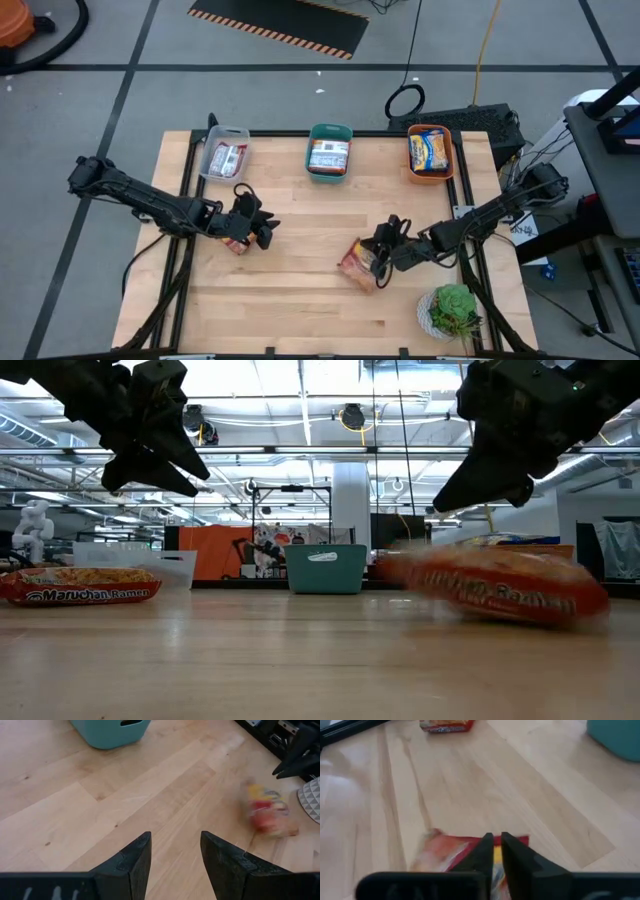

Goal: Sort Maruchan noodles
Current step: Put the right red noodle pack into the transparent bin

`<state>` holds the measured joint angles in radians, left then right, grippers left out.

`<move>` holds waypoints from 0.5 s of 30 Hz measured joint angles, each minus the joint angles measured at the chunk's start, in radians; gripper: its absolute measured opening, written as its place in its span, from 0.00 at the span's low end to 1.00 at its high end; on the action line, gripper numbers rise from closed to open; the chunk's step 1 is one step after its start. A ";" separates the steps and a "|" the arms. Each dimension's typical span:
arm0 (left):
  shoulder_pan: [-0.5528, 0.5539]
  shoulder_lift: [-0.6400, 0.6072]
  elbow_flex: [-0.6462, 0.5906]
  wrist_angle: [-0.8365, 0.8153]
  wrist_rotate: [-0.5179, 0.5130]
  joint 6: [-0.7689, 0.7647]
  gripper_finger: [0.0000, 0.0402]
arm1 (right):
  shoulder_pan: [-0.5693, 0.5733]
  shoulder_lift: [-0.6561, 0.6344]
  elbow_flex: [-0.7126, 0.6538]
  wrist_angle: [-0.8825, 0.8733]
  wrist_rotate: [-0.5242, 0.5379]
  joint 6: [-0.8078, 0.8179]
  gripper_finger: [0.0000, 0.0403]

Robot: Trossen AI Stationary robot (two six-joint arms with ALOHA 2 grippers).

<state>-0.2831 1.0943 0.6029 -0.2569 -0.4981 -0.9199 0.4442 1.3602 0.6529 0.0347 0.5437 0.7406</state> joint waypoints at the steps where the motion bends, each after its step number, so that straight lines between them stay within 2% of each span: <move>1: 0.000 0.000 0.000 0.000 0.000 0.000 0.44 | 0.000 0.000 0.000 -0.001 -0.013 0.002 0.10; 6: -0.008 0.000 0.000 -0.001 0.000 0.000 0.44 | -0.004 0.000 0.000 -0.010 -0.086 -0.001 0.27; 12: -0.008 0.000 0.000 0.000 0.000 0.001 0.44 | -0.005 -0.001 0.000 -0.055 -0.339 0.069 0.44; 15: -0.008 0.000 0.000 -0.001 0.000 0.006 0.44 | 0.011 -0.001 0.000 -0.107 -0.388 0.116 0.48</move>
<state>-0.2913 1.0943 0.6029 -0.2577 -0.4976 -0.9142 0.4557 1.3594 0.6529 -0.0727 0.1558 0.8568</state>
